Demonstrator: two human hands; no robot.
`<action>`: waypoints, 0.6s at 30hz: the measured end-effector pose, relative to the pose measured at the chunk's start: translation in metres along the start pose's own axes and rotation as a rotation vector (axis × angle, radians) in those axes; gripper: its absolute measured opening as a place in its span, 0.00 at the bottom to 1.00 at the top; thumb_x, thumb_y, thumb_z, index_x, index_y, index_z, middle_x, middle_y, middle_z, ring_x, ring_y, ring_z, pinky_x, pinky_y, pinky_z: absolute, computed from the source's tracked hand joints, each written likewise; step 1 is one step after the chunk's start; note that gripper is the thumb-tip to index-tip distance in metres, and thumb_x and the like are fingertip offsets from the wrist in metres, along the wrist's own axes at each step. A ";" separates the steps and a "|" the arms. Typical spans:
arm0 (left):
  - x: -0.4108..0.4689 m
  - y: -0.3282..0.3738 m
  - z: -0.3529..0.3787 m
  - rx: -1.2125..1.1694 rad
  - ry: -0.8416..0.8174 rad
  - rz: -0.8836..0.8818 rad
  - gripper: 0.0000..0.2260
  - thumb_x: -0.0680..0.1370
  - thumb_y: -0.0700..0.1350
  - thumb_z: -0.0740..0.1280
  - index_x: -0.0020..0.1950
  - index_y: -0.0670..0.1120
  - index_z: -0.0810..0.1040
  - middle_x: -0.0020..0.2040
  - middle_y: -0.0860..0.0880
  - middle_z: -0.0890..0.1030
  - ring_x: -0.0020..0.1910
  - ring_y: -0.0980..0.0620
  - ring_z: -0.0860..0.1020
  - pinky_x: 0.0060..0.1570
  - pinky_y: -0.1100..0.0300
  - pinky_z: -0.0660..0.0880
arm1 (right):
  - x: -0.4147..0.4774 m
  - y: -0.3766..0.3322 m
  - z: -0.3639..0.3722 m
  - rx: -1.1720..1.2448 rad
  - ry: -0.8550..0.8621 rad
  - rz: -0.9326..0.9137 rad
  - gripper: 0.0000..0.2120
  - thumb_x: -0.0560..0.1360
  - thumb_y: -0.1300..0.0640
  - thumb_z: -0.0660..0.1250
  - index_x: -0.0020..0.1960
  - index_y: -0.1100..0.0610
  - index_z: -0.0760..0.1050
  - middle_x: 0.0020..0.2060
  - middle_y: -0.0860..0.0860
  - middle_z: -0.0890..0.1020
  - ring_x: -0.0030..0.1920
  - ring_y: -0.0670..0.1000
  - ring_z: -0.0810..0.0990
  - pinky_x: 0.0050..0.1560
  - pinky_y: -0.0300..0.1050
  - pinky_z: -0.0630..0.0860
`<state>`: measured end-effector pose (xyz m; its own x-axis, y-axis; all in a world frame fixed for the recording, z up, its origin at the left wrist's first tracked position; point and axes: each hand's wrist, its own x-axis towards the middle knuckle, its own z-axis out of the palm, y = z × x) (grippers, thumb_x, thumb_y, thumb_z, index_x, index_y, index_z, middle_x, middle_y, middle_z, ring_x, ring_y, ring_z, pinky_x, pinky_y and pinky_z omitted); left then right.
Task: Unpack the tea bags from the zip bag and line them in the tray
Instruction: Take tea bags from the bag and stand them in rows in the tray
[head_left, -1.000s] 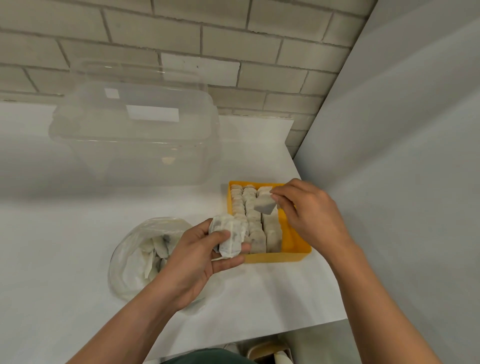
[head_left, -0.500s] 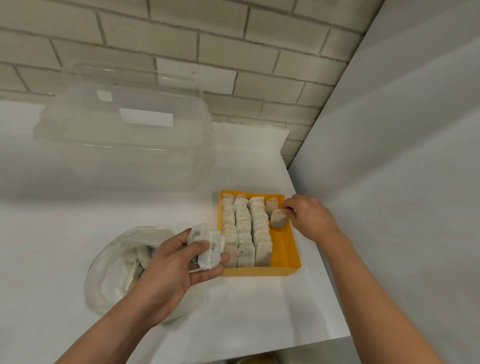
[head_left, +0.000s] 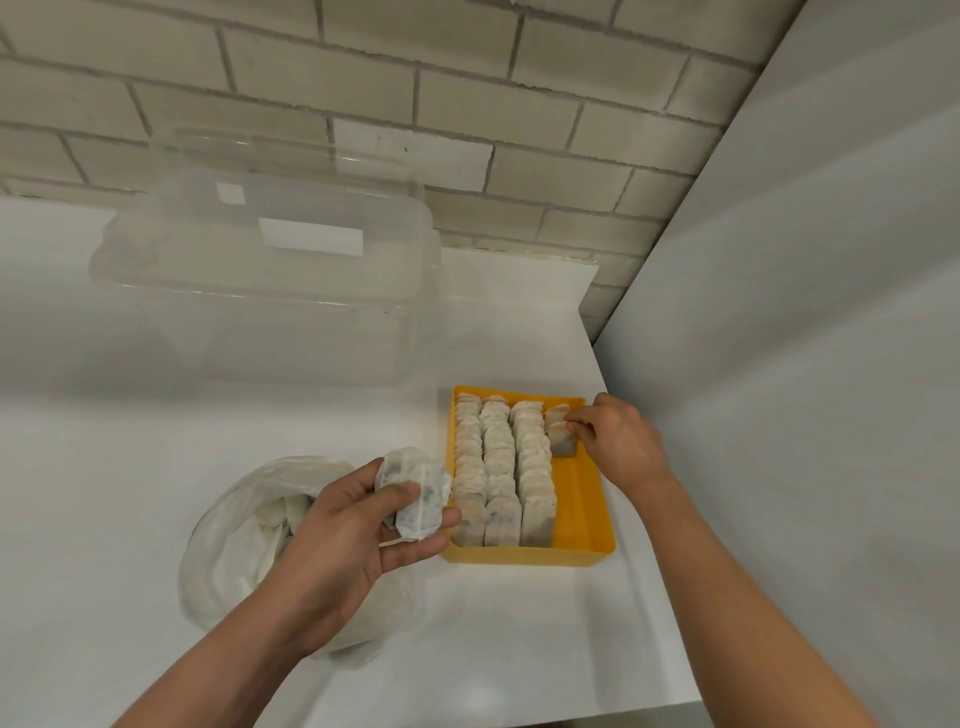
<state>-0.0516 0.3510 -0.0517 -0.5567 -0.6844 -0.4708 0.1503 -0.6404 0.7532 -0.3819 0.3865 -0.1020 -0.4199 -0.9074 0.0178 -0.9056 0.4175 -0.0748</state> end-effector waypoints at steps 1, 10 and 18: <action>0.000 0.000 0.000 0.001 0.000 0.000 0.11 0.84 0.35 0.61 0.61 0.38 0.81 0.55 0.37 0.86 0.52 0.38 0.87 0.42 0.53 0.85 | 0.000 0.001 0.001 0.007 0.010 0.004 0.13 0.84 0.48 0.62 0.59 0.47 0.84 0.48 0.50 0.78 0.50 0.52 0.79 0.41 0.45 0.75; 0.000 -0.001 0.001 0.022 -0.012 0.000 0.11 0.84 0.35 0.61 0.61 0.38 0.81 0.55 0.37 0.86 0.53 0.38 0.87 0.42 0.53 0.85 | -0.008 -0.004 -0.002 0.080 0.043 0.079 0.14 0.82 0.50 0.65 0.67 0.48 0.78 0.53 0.50 0.80 0.54 0.54 0.79 0.44 0.44 0.74; -0.001 -0.005 -0.002 0.003 -0.011 0.000 0.10 0.84 0.35 0.61 0.61 0.38 0.81 0.55 0.37 0.86 0.53 0.37 0.86 0.43 0.52 0.85 | -0.034 -0.033 0.009 -0.111 -0.003 0.126 0.15 0.82 0.47 0.58 0.54 0.52 0.81 0.50 0.51 0.83 0.51 0.55 0.81 0.42 0.45 0.73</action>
<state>-0.0503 0.3548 -0.0558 -0.5654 -0.6808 -0.4658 0.1481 -0.6393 0.7546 -0.3376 0.4032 -0.1092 -0.5302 -0.8478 0.0123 -0.8471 0.5303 0.0345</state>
